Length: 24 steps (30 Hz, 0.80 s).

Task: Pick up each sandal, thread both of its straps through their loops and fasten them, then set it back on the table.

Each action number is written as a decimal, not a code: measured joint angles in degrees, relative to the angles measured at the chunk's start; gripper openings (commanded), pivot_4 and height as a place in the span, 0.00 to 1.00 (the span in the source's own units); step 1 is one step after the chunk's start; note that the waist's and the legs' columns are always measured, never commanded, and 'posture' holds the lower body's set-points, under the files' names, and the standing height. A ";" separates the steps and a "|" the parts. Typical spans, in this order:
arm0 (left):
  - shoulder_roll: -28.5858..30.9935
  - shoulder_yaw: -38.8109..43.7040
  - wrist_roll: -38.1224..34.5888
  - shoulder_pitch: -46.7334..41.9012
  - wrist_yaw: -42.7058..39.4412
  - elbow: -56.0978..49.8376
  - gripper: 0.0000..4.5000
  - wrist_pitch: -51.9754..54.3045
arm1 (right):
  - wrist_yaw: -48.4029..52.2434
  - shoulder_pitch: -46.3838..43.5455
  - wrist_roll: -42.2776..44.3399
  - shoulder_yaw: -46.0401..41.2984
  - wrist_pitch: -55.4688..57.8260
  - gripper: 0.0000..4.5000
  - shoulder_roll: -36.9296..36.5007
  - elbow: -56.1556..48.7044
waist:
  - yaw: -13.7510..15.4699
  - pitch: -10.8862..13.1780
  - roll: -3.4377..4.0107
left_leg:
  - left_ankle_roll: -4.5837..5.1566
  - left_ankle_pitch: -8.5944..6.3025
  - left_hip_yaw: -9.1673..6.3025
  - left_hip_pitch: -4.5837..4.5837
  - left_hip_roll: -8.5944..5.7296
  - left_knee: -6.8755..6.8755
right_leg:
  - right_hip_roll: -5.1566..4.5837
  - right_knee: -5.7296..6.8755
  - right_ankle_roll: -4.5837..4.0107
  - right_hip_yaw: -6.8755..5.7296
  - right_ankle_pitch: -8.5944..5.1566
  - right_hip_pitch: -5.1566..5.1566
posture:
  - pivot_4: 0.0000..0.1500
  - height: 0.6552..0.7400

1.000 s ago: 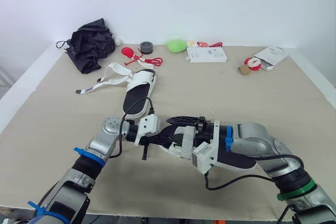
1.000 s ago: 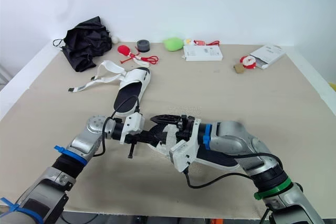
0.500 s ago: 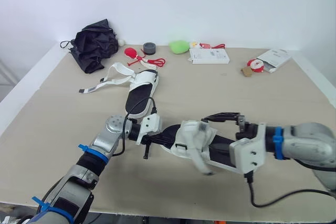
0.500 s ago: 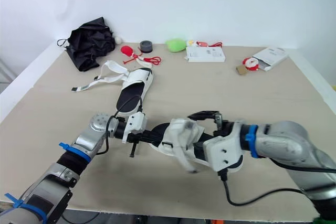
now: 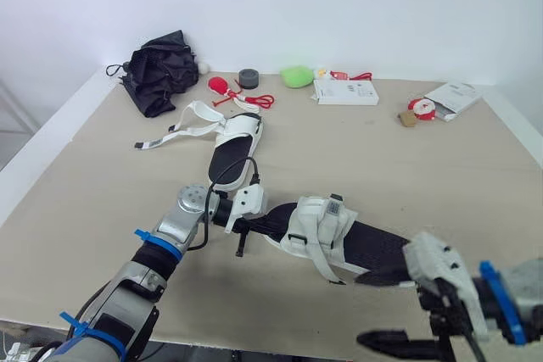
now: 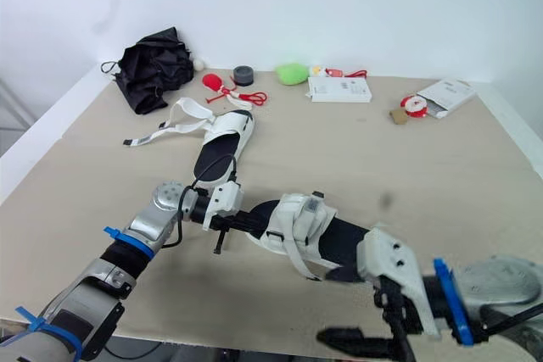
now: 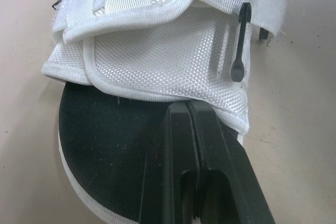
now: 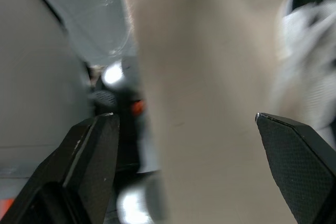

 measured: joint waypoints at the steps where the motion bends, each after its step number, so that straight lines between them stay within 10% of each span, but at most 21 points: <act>1: 0.06 0.02 0.00 0.11 0.03 -0.02 0.00 -0.02 | -2.32 -0.63 -0.16 2.16 1.44 0.99 -0.04 -0.18 | -0.04 -0.03 -0.08 | -0.01 0.00 -0.01 0.00 0.00 0.00 | -0.02 -0.02 0.04 -0.02 -0.01 0.00 | 1.00 1.00; 8: 0.76 0.25 -0.05 1.37 -0.06 -2.07 0.00 -0.04 | -16.20 -20.32 -1.21 22.90 11.01 0.99 3.80 4.80 | -0.27 -0.16 -0.07 | 0.02 -0.11 -0.01 -0.03 0.00 -0.05 | -0.05 -0.06 0.07 -0.37 -0.19 -0.05 | 1.00 1.00; 18: 1.36 0.18 -0.04 2.39 0.81 -4.10 0.00 0.72 | -15.05 -30.30 -1.23 29.74 14.53 0.99 5.90 8.67 | -0.40 -0.22 -0.04 | 0.08 -0.16 -0.04 -0.04 0.02 -0.03 | -0.05 -0.05 0.03 -0.48 -0.22 -0.03 | 1.00 1.00; 24: 1.42 0.19 -0.04 3.06 1.51 -5.35 0.00 1.27 | -15.79 -34.62 -5.64 36.75 16.55 0.39 7.58 12.62 | -0.38 -0.28 0.04 | 0.08 -0.16 -0.04 -0.05 0.02 -0.03 | -0.05 -0.05 0.05 -0.50 -0.22 -0.03 | 1.00 1.00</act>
